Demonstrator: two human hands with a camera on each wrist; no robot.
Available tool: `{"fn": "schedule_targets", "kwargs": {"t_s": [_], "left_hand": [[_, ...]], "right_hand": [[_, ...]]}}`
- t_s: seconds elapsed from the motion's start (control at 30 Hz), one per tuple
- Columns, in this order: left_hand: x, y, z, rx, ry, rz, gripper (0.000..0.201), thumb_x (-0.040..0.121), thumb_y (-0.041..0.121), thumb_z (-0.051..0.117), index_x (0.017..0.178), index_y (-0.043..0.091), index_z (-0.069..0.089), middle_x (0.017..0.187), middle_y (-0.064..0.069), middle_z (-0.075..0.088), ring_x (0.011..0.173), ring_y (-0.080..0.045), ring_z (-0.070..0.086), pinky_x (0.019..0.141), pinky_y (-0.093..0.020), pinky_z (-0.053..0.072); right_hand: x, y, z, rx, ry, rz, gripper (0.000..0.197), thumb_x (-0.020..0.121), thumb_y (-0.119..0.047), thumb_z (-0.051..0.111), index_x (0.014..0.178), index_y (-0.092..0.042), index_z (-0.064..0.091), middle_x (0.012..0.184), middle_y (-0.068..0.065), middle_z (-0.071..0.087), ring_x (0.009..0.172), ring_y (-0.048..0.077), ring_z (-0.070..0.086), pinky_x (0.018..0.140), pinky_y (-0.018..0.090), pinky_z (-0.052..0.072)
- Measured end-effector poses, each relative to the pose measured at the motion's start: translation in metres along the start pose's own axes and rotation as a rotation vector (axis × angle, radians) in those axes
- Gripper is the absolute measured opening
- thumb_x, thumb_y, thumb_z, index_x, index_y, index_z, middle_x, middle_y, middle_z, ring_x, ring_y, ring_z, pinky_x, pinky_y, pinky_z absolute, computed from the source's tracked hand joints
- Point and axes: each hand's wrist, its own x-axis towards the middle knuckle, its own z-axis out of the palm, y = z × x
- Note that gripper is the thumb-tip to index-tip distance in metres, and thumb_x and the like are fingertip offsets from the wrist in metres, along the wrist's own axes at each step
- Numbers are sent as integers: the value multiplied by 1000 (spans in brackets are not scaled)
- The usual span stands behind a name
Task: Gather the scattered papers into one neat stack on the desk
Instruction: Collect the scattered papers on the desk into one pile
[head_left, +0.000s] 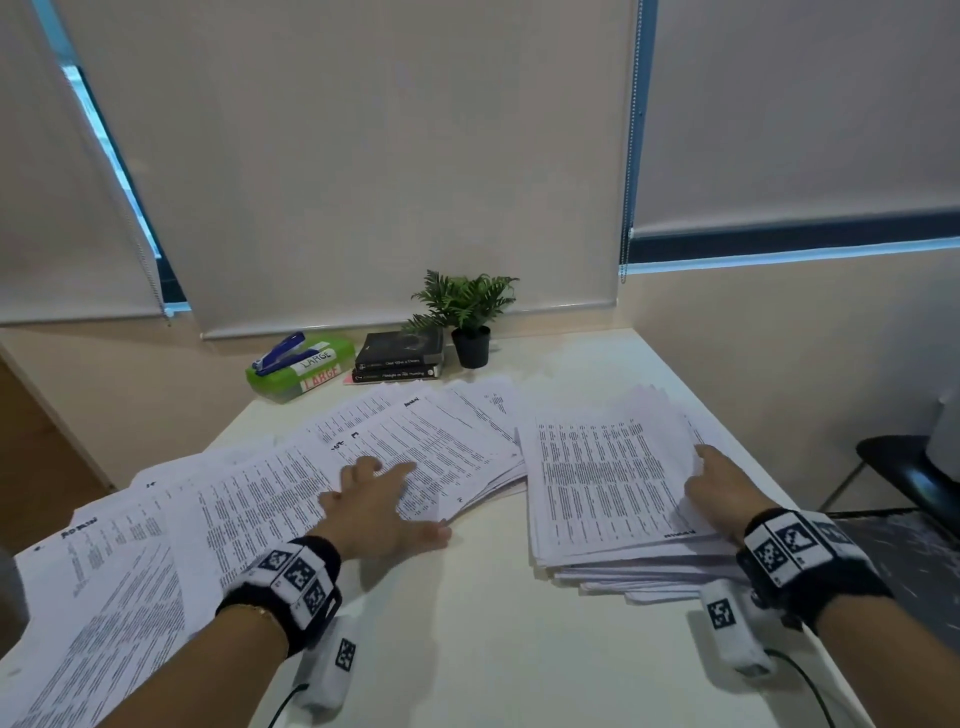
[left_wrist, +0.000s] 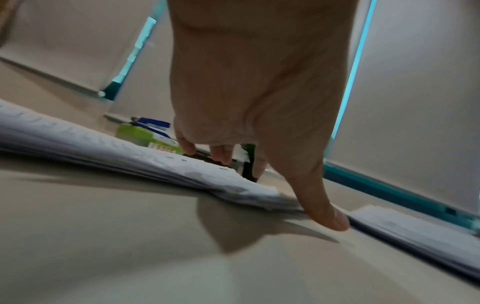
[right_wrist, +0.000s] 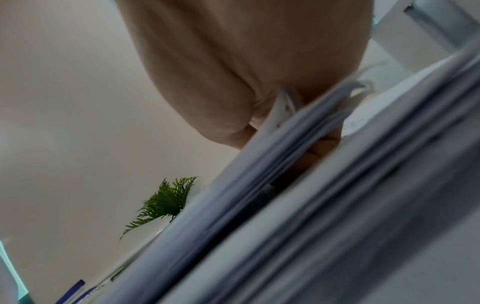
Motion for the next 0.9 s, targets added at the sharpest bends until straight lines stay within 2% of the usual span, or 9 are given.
{"fn": "schedule_targets", "kwargs": {"t_s": [0.1,0.2,0.27,0.37,0.47,0.53,0.67,0.8,0.9], "left_hand": [[-4,14,4,-22,6,154,98,70,81,76,154,37,49,148,3,54,138,-22,48,114,-48,40],[2,14,2,-116,110,242,13,96,33,70,97,24,79,94,5,77,91,-22,72,82,-36,59],[3,12,-1,-160,204,218,28,101,16,59,77,13,71,76,-2,73,77,-27,72,67,-34,54],[0,8,-8,-259,392,152,32,108,16,51,79,19,64,74,0,70,69,-22,68,66,-42,58],[-1,1,-15,-489,581,133,26,111,22,46,87,23,58,87,1,65,79,-24,67,64,-53,63],[-6,0,-22,-635,625,145,23,112,26,47,90,25,55,97,4,62,91,-26,65,59,-54,65],[-33,2,-33,-670,650,250,22,112,29,48,92,26,56,100,5,61,95,-19,58,60,-47,64],[-65,-13,-27,-442,603,431,19,111,27,51,94,28,59,94,11,63,89,-8,58,69,-27,46],[-86,-33,-14,-402,424,563,18,110,24,55,96,29,63,94,15,63,91,-9,60,77,-26,47]], "right_hand": [[5,2,0,-88,21,25,39,98,0,39,137,-2,45,134,20,56,109,34,54,86,35,41],[9,7,-2,-152,59,34,15,97,0,40,110,-3,46,108,18,57,81,26,49,72,35,38],[9,10,-5,-202,73,45,16,96,0,40,110,-2,47,113,21,58,85,28,52,78,37,43],[4,9,-8,-272,83,71,49,95,-11,47,144,-7,41,143,25,47,126,42,49,105,47,45],[-13,-11,-3,-379,140,-37,69,96,-29,58,159,-18,31,154,23,35,144,41,31,113,54,38],[-26,-30,7,-301,130,-200,61,99,-34,60,155,-20,41,153,18,42,143,36,36,110,49,40],[-53,-74,43,277,-240,-216,39,104,-40,58,129,-12,67,123,11,70,111,26,68,89,37,55],[-54,-101,82,782,-666,116,71,94,-65,59,126,-2,65,125,29,70,111,44,72,88,54,61],[-45,-103,100,925,-831,258,79,87,-72,63,123,-2,71,119,22,71,108,38,68,78,54,62]]}}
